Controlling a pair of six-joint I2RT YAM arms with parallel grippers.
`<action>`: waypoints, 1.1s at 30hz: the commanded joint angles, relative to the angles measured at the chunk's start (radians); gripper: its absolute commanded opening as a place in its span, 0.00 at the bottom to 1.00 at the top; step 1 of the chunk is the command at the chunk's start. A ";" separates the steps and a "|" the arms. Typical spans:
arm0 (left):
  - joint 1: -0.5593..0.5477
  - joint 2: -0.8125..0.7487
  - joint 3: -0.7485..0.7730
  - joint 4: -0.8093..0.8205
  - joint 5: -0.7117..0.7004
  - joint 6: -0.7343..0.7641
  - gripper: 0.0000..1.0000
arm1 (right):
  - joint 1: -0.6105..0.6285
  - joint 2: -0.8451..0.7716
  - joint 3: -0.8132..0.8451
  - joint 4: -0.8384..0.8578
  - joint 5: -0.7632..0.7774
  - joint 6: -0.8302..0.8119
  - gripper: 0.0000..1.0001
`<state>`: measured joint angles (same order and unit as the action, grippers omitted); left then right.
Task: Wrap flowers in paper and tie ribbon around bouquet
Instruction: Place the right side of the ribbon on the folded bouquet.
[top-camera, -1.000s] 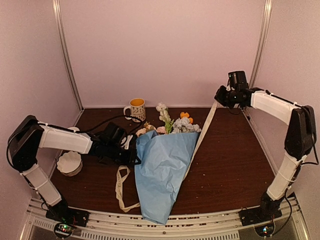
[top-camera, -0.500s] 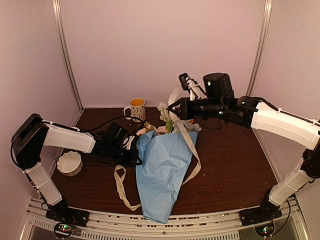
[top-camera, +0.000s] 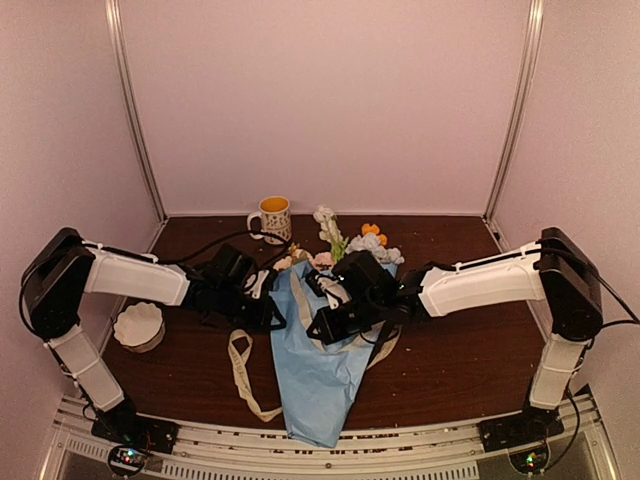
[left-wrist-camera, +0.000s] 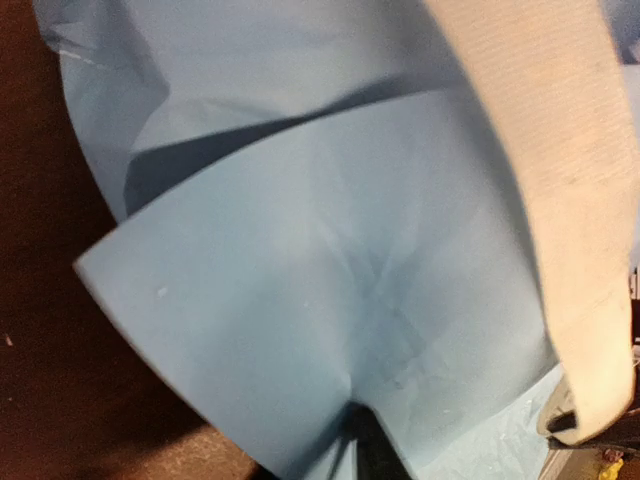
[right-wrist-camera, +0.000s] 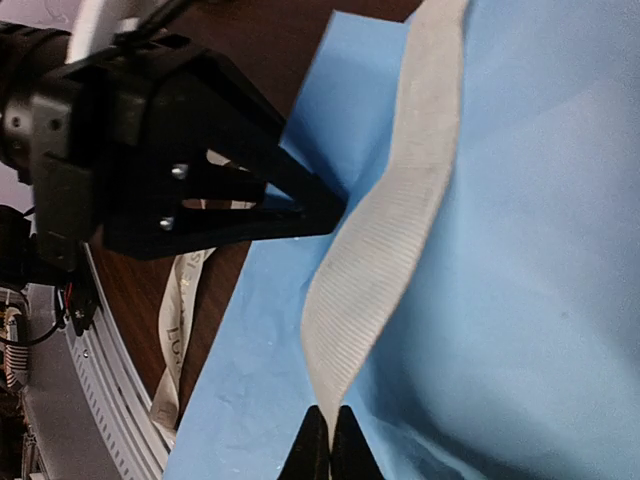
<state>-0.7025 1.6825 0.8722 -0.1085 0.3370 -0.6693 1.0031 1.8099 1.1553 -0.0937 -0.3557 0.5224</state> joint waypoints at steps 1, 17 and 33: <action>-0.005 -0.087 0.019 -0.039 -0.041 0.036 0.32 | -0.006 0.045 0.047 -0.017 0.046 0.029 0.00; 0.063 -0.402 -0.172 -0.383 -0.381 0.092 0.57 | -0.013 0.093 0.040 -0.004 0.032 0.069 0.00; 0.067 -0.200 -0.154 -0.254 -0.332 0.127 0.31 | -0.013 0.091 0.046 -0.018 0.037 0.068 0.00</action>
<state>-0.6403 1.4792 0.6987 -0.4137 -0.0025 -0.5640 0.9962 1.8931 1.1751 -0.1150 -0.3325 0.5838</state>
